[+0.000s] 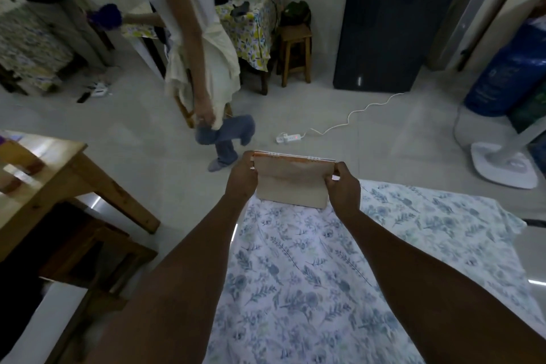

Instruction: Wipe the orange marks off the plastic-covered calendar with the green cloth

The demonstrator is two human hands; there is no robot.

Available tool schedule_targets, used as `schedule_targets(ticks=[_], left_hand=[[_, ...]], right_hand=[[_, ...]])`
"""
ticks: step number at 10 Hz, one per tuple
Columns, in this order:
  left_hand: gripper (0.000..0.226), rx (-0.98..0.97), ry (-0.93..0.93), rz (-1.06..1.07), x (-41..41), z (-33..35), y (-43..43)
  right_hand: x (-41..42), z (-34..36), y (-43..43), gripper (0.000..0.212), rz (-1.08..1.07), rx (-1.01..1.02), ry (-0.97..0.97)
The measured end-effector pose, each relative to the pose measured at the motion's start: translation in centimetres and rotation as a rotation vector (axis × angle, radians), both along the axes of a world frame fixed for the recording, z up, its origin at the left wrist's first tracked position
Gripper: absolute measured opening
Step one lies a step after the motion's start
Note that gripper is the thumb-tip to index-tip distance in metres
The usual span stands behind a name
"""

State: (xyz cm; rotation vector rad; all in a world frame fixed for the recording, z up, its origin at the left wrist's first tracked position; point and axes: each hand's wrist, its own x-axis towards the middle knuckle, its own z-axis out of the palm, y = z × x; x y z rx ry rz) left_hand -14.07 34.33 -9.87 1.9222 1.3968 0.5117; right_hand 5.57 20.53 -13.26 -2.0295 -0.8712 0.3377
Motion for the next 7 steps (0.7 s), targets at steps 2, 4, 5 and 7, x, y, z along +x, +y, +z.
schedule_targets(ticks=[2,4,5,7], left_hand=[[0.045,-0.007,0.025,-0.016,0.6,-0.6,1.1],[0.045,-0.008,0.07,-0.018,0.6,-0.2,0.4],[0.045,0.003,0.105,-0.02,0.5,0.0,0.0],[0.041,0.212,0.125,-0.056,-0.2,1.2,-1.5]], right_hand=[[0.6,0.0,0.3,0.023,0.006,0.002,0.007],[0.4,0.1,0.4,0.023,0.036,-0.027,0.007],[0.2,0.1,0.3,0.023,0.051,-0.052,-0.011],[0.8,1.9,-1.5,0.042,0.083,-0.122,-0.084]])
